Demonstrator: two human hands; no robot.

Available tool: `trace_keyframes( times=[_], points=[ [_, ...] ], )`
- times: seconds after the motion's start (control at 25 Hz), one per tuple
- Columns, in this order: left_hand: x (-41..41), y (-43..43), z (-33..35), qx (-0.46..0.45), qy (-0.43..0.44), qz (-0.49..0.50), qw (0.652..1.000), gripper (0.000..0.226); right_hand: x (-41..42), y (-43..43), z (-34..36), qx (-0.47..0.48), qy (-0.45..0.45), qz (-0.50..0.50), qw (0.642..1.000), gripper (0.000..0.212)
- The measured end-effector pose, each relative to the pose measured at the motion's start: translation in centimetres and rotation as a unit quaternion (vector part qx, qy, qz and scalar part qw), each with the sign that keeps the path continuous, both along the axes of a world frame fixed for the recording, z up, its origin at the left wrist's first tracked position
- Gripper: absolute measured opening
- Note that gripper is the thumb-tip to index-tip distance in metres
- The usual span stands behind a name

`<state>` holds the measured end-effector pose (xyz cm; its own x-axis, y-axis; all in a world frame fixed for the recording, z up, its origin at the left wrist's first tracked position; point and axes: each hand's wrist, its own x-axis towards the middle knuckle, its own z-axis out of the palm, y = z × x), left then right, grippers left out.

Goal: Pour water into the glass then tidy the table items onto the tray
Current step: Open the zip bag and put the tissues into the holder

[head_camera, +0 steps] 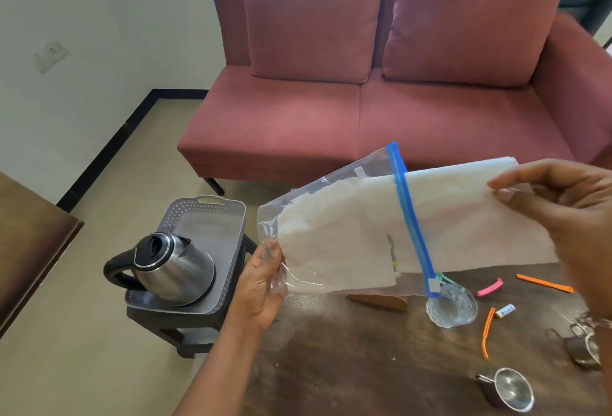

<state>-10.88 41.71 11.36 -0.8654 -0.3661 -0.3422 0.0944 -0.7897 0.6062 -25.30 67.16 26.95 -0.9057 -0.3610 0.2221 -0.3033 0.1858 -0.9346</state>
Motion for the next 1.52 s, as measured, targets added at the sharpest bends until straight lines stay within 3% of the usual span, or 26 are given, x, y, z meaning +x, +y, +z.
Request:
trace_keyframes(
  times=[0.08, 0.24, 0.32, 0.4, 0.56, 0.76, 0.88, 0.96, 1.04, 1.12, 1.2, 1.28, 1.36, 1.52],
  points=[
    [0.1, -0.2, -0.5, 0.014, 0.013, 0.004, 1.0, 0.061, -0.7, 1.1, 0.9, 0.047, -0.001, 0.001, 0.999, 0.033],
    [0.2, -0.4, -1.2, 0.029, 0.013, 0.023, 0.999, 0.067, -3.9, 5.3, 0.1, 0.137, 0.05, -0.061, 0.987, 0.038],
    [0.1, -0.3, -1.3, 0.036, 0.022, 0.024, 0.999, 0.068, -4.0, 4.6, 0.1, 0.137, 0.051, -0.078, 0.986, 0.039],
    [-0.1, 0.1, -1.1, 0.044, 0.029, 0.022, 0.998, 0.065, -2.1, 1.6, 0.6, 0.165, 0.045, -0.055, 0.984, 0.031],
    [-0.7, 1.1, -0.8, 0.064, 0.042, 0.016, 0.997, 0.065, 0.6, -3.0, -1.3, 0.218, 0.02, 0.057, 0.974, 0.043],
    [-0.5, 1.4, -1.6, 0.078, 0.006, 0.018, 0.997, 0.071, 1.4, -5.1, -4.2, 0.239, 0.039, 0.034, 0.97, 0.01],
    [-0.2, 1.9, -1.4, -0.046, -0.14, 0.003, 0.989, 0.051, 1.4, -5.6, -4.7, 0.251, 0.077, 0.032, 0.964, 0.008],
    [0.0, 1.8, -1.2, -0.22, -0.236, 0.026, 0.946, 0.066, 1.4, -5.9, -5.2, 0.27, 0.129, 0.051, 0.953, 0.01],
    [0.3, 1.5, -0.4, -0.368, -0.204, 0.032, 0.907, 0.086, 1.9, -6.0, -6.2, 0.286, 0.2, 0.08, 0.934, 0.015],
    [0.4, 0.9, 0.8, -0.439, -0.142, 0.008, 0.887, 0.087, 2.4, -6.1, -7.5, 0.302, 0.239, 0.115, 0.916, 0.017],
    [0.7, 0.2, 1.2, -0.487, -0.115, -0.045, 0.865, 0.08, 3.1, -6.2, -9.2, 0.319, 0.243, 0.152, 0.903, 0.018],
    [1.5, -0.7, 0.5, -0.511, -0.12, -0.111, 0.844, 0.059, 3.9, -6.0, -10.9, 0.337, 0.227, 0.198, 0.892, 0.017],
    [2.8, -1.4, -0.8, -0.484, -0.153, -0.159, 0.847, 0.036, 4.9, -5.7, -12.5, 0.354, 0.201, 0.249, 0.879, 0.014],
    [5.9, -1.9, -3.8, -0.415, -0.215, -0.261, 0.845, 0.015, 6.0, -5.9, -15.2, 0.424, 0.095, 0.314, 0.844, 0.018]
  ],
)
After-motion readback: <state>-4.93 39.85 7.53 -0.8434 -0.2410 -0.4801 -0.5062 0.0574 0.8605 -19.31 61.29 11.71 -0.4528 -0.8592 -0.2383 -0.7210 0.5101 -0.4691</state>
